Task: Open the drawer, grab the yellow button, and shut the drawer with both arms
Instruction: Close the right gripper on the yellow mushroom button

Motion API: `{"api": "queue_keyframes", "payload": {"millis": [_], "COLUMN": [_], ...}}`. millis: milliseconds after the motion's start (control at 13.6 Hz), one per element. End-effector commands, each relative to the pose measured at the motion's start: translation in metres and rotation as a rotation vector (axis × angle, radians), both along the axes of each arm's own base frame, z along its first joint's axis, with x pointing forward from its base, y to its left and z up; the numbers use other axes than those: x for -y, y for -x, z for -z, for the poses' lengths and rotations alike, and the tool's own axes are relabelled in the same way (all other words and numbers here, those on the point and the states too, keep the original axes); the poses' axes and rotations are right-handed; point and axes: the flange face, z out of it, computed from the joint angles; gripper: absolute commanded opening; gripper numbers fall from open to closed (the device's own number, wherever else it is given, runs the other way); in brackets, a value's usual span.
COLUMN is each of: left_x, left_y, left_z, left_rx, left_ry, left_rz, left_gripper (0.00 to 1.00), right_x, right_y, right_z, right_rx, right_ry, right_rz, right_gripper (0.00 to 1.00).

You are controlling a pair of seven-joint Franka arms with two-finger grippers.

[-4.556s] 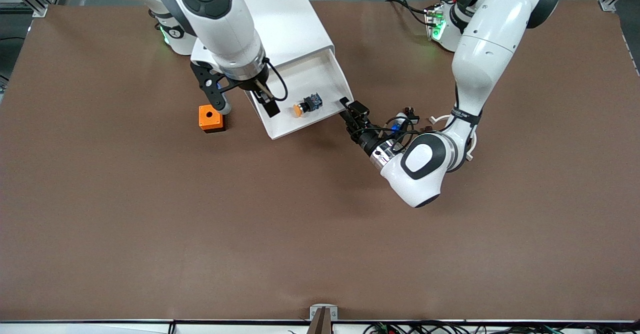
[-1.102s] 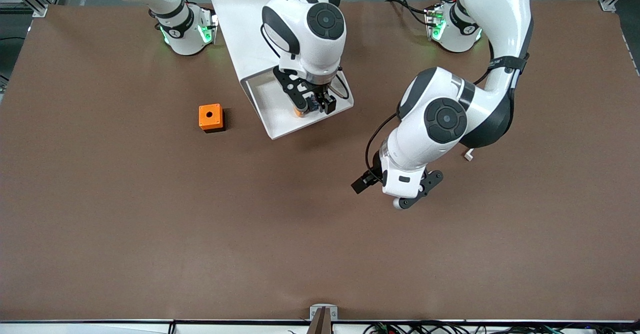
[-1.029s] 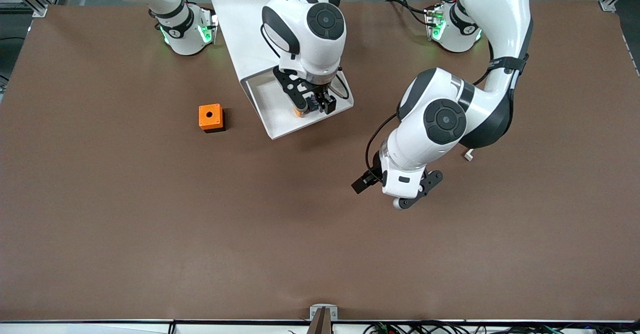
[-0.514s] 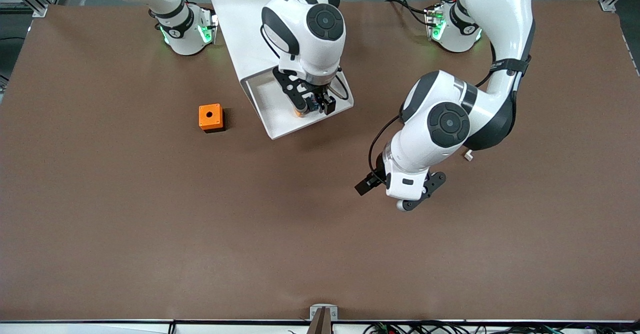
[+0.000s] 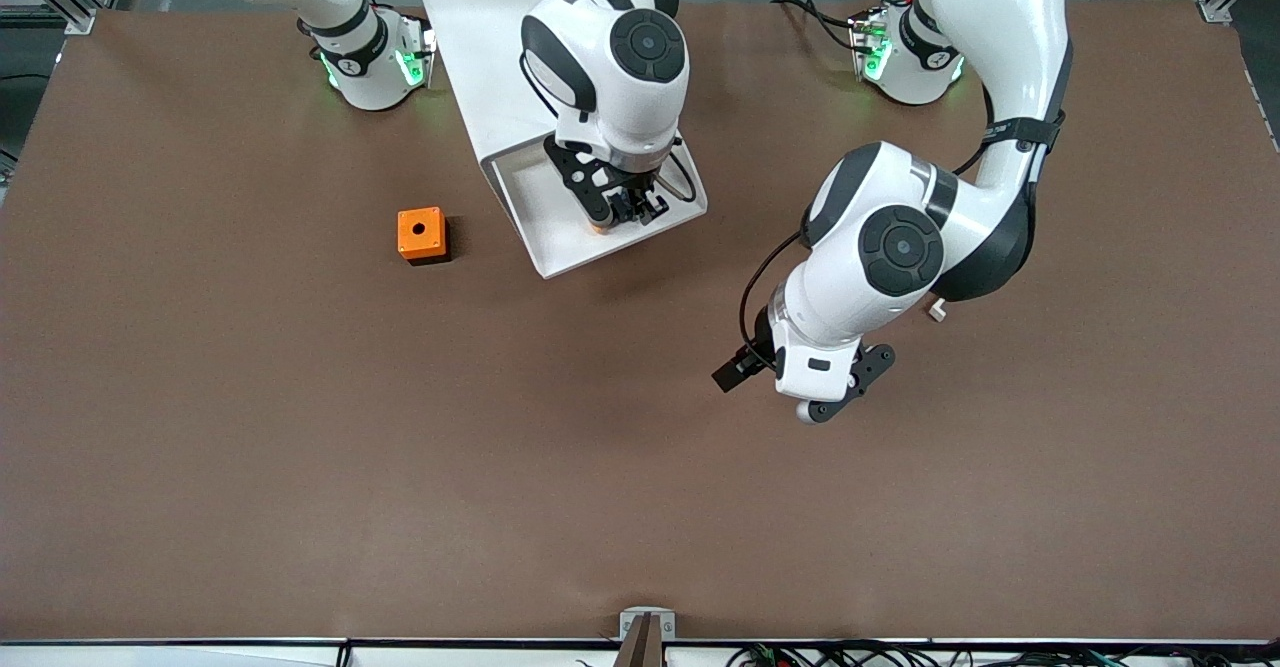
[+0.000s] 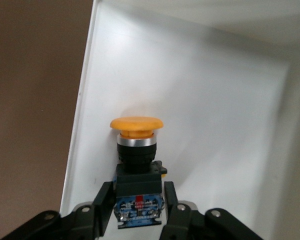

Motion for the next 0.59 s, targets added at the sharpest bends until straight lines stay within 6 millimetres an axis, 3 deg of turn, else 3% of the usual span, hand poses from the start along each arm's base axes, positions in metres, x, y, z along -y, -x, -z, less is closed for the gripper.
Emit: {"api": "queue_keyframes", "payload": {"millis": [0, 294, 514], "left_x": [-0.002, -0.002, -0.002], "left_y": [0.0, 0.0, 0.0], "left_z": [-0.005, -0.005, -0.005], "left_rx": [0.018, 0.017, 0.017], "left_ry": [-0.013, -0.012, -0.012], "left_rz": [-0.01, -0.011, -0.011], "left_gripper": [1.0, 1.0, 1.0], "right_x": [-0.001, 0.001, 0.009], "right_y": [-0.001, -0.004, -0.02], "right_z": [0.002, -0.004, -0.028], "right_rx": [0.014, 0.014, 0.039], "right_ry": [0.0, -0.004, -0.037], "right_rz": [-0.004, 0.008, 0.033], "right_gripper": [0.0, 0.0, 0.0]}}
